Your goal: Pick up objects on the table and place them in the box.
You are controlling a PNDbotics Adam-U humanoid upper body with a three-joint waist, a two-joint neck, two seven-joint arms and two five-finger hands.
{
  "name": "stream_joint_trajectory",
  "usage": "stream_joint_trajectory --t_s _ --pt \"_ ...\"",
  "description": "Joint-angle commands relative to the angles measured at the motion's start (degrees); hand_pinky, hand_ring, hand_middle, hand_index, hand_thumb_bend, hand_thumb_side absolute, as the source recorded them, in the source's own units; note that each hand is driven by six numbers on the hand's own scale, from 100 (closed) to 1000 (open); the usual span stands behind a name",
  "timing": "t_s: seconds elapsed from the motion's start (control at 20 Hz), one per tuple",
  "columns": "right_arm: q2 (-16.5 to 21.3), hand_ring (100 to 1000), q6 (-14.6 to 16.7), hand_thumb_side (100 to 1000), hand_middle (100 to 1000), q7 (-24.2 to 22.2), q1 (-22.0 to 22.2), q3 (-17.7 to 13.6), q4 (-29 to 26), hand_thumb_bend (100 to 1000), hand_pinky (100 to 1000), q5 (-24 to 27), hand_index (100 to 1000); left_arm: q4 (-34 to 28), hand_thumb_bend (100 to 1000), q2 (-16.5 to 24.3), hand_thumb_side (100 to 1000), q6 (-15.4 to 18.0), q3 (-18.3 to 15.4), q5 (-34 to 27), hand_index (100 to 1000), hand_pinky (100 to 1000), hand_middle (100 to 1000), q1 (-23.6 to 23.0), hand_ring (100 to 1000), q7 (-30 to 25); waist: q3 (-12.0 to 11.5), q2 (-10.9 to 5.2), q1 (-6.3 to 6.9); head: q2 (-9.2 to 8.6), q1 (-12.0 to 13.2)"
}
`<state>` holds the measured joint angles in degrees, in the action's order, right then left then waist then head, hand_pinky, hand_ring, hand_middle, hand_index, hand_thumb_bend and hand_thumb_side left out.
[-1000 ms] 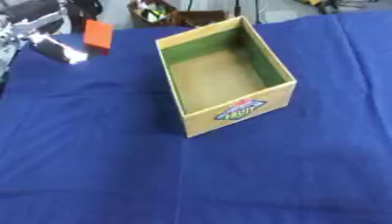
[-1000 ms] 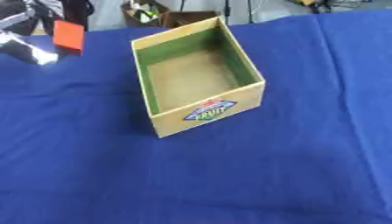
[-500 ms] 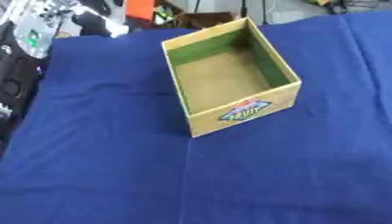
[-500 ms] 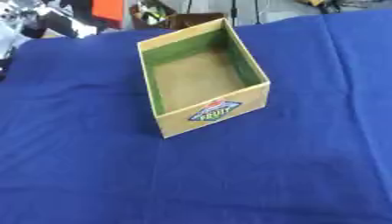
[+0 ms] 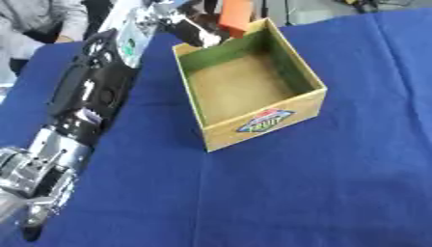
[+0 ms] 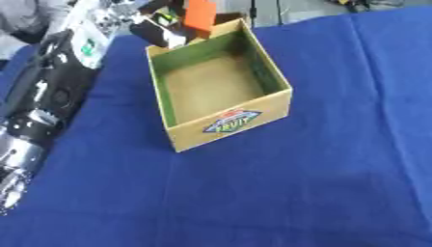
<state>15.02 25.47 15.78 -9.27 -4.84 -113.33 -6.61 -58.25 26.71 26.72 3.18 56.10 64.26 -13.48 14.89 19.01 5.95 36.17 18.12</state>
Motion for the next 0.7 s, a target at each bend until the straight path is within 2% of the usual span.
stream_joint_trajectory --t_s 0.05,0.25,0.4,0.55,0.7 --pt "1.23 601 0.19 809 498 -0.38 -0.88 0.19 -1.27 100 736 1.19 661 0.43 100 -0.87 303 0.56 0.62 7.73 200 205 428 0.92 539 2.93 0.48 -0.98 -0.48 -0.53 0.55" --pt "1.31 600 0.51 808 498 -0.70 -1.44 0.46 -1.27 100 734 2.02 661 3.72 100 -3.25 296 0.85 1.15 16.68 202 218 434 0.74 552 5.86 1.22 -0.84 -0.49 -0.34 0.62" --pt "1.29 600 0.55 809 498 -0.95 -1.65 0.55 -1.27 100 735 2.42 661 5.98 100 -4.40 294 1.27 1.28 20.75 208 179 444 0.51 559 7.35 1.43 -0.69 -0.48 -0.13 0.20" --pt "1.26 600 0.59 809 498 -1.11 -1.76 0.57 -1.27 100 735 2.62 661 7.67 100 -5.15 292 1.59 1.40 23.23 241 202 458 0.14 570 7.50 1.52 -0.58 -0.53 -0.11 -0.22" --pt "1.21 600 0.59 808 497 -1.19 -1.75 0.56 -1.27 100 735 2.72 660 8.59 100 -5.46 264 2.07 1.42 24.33 471 280 524 -0.12 621 6.64 1.51 -0.54 -0.57 -0.04 -0.53"
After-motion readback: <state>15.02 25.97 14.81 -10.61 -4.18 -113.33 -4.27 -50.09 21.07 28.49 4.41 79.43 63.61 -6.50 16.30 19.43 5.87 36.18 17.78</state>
